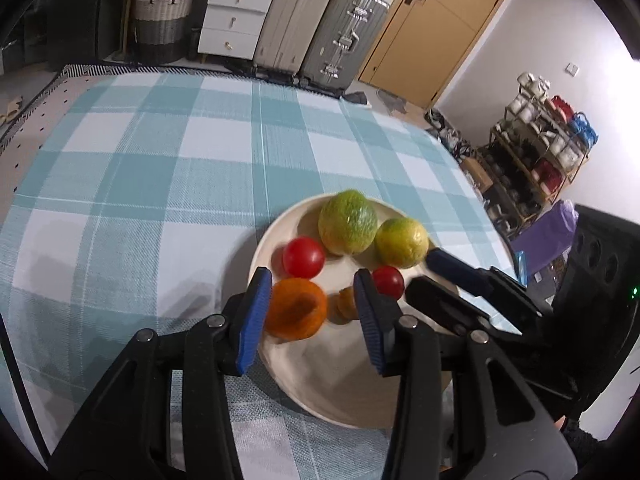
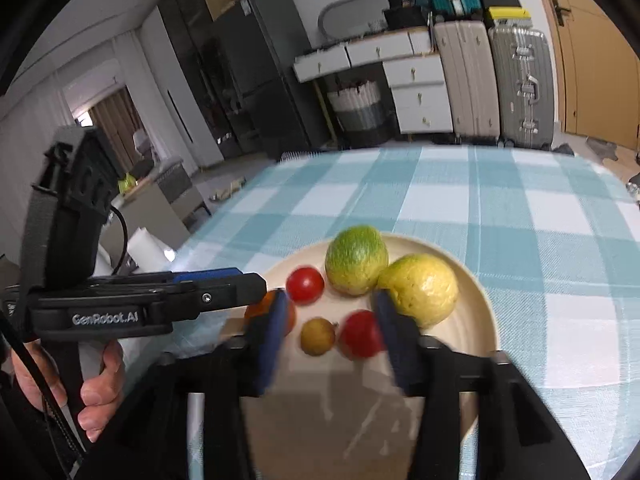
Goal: Organize fruits
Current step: 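Carry the orange and red tomato onto the cream plate and open both tools, then move both tools back toward the remaining fruits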
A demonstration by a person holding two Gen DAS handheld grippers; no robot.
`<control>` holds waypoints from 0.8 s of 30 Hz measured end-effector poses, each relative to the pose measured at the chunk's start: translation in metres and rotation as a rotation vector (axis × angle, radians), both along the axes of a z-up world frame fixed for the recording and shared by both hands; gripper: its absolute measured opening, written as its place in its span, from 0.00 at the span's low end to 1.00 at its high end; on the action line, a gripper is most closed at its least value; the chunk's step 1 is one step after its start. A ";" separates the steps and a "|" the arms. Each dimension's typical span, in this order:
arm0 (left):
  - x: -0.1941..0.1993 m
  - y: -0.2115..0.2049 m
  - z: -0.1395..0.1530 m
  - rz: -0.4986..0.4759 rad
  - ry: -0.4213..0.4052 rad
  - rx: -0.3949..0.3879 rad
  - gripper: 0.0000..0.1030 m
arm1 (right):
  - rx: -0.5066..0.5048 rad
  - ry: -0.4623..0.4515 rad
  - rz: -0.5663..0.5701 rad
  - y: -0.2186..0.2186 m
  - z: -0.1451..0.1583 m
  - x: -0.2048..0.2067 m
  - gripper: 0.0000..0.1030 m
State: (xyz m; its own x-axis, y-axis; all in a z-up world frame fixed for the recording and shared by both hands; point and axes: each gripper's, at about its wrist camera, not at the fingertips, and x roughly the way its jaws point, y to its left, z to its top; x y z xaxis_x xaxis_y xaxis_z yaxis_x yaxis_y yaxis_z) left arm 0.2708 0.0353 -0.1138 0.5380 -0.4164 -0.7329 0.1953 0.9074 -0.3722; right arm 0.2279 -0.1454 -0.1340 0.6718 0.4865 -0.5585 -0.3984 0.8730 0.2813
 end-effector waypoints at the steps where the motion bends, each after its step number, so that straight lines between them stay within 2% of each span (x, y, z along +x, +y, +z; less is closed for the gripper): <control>1: -0.002 0.001 0.003 0.004 -0.006 -0.001 0.40 | 0.007 -0.019 -0.006 -0.002 0.004 -0.003 0.62; 6: -0.016 0.008 0.018 0.019 -0.039 0.007 0.47 | 0.033 -0.073 -0.045 -0.014 0.023 -0.018 0.62; 10: -0.034 0.011 0.029 0.037 -0.071 0.024 0.58 | 0.059 -0.121 -0.093 -0.029 0.035 -0.039 0.74; 15: -0.058 0.010 0.042 0.061 -0.110 0.061 0.75 | 0.057 -0.137 -0.107 -0.036 0.044 -0.060 0.74; 21: -0.087 0.002 0.063 0.072 -0.173 0.111 0.82 | 0.062 -0.153 -0.108 -0.040 0.053 -0.087 0.76; 23: -0.095 0.000 0.068 0.087 -0.191 0.124 0.86 | 0.062 -0.161 -0.110 -0.040 0.056 -0.095 0.76; 24: -0.101 -0.001 0.072 0.104 -0.210 0.138 0.92 | 0.066 -0.166 -0.108 -0.041 0.058 -0.099 0.77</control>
State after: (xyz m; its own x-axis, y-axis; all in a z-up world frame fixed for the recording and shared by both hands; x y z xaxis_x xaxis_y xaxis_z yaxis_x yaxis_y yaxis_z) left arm 0.1699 0.0348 -0.0421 0.7193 -0.2543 -0.6465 0.1580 0.9661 -0.2043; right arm 0.1290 -0.1860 -0.0759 0.8024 0.4383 -0.4050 -0.3488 0.8951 0.2776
